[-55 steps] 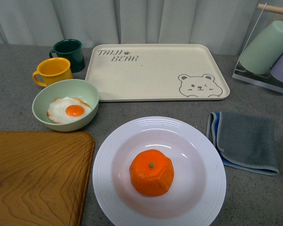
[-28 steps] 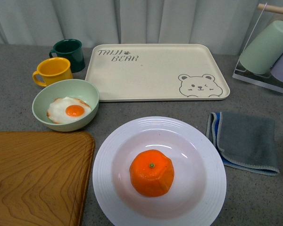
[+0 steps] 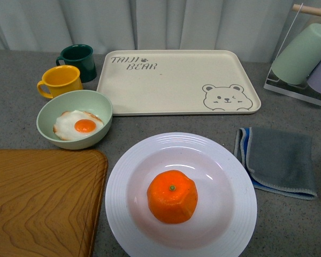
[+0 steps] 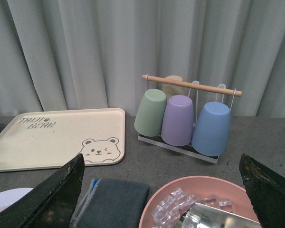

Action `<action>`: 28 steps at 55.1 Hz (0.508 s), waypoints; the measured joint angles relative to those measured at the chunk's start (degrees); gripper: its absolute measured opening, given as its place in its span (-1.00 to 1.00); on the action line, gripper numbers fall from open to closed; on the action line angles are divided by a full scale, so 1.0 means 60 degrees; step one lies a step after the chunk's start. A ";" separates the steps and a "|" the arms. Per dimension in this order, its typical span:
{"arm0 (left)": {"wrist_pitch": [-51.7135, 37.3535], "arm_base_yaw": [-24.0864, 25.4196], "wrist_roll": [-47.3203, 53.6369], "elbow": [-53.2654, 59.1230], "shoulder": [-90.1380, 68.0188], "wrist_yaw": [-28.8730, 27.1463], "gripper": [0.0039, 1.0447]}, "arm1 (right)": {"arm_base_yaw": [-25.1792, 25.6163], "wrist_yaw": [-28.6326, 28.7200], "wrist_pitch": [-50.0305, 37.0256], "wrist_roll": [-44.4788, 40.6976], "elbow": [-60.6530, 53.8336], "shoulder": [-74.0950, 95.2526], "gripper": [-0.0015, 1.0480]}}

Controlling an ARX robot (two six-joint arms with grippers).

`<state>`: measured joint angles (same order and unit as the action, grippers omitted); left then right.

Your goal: Place orange and plate with both arms

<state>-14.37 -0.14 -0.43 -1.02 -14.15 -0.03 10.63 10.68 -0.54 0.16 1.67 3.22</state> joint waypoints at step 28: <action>0.2371 0.0000 0.0000 0.0000 0.2302 0.0007 -0.93 | 0.0000 0.0004 0.0000 0.0004 0.0000 0.0000 0.82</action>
<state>-0.14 -0.14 -0.43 -1.02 -0.34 0.01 10.63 10.70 -0.54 0.19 1.67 3.22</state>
